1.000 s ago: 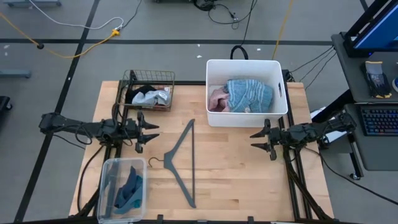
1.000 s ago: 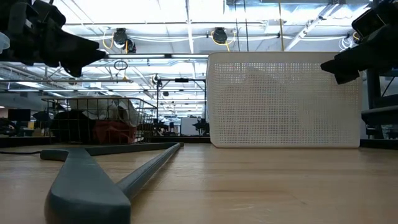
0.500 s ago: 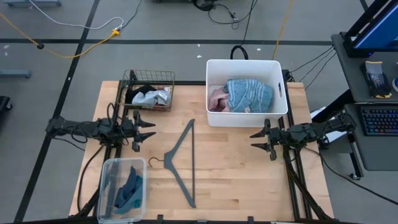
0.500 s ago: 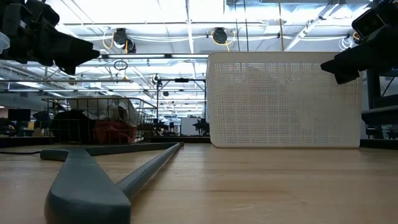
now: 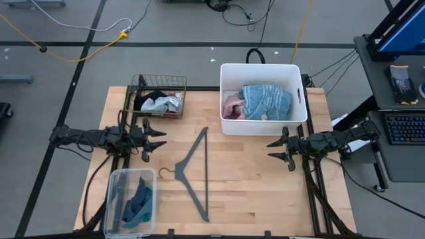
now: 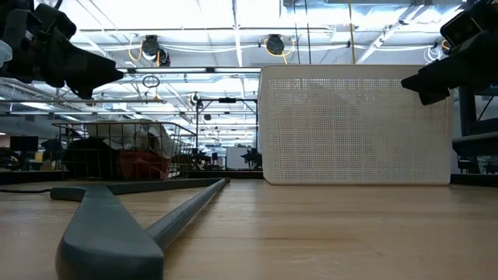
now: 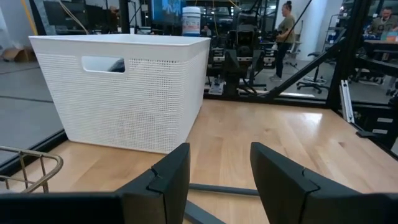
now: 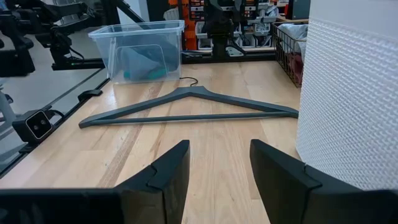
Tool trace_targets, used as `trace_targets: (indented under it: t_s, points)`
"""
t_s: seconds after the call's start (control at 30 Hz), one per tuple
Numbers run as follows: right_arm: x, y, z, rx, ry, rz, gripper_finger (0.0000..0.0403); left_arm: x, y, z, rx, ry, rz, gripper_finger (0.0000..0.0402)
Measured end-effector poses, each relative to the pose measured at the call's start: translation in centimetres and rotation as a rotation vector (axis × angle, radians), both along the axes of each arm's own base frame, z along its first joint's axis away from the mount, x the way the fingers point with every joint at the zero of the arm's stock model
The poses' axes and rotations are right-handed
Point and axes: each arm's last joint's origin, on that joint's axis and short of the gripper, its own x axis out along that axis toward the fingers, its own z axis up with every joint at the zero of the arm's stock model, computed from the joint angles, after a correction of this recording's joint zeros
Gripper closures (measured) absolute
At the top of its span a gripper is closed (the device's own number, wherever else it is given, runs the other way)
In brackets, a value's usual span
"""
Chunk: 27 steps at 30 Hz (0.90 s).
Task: Pick & Place Cloths
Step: Return to Home Position
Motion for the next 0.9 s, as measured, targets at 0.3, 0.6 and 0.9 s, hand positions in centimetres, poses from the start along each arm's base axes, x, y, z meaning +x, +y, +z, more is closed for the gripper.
trace_targets:
  t_s: [0.3,0.6,0.9]
  points:
    - [0.00,0.00,0.00,0.000,0.000,0.000,0.0241,0.00,0.00,0.01,-0.001,-0.001,0.000,0.0231]
    - [0.00,0.00,0.00,0.000,0.000,0.000,0.0241,0.00,0.00,0.01,-0.004,-0.001,0.000,0.0231]
    - [0.00,0.00,0.00,0.000,0.000,0.000,0.0241,0.00,0.00,0.01,-0.003,-0.001,0.000,0.0231]
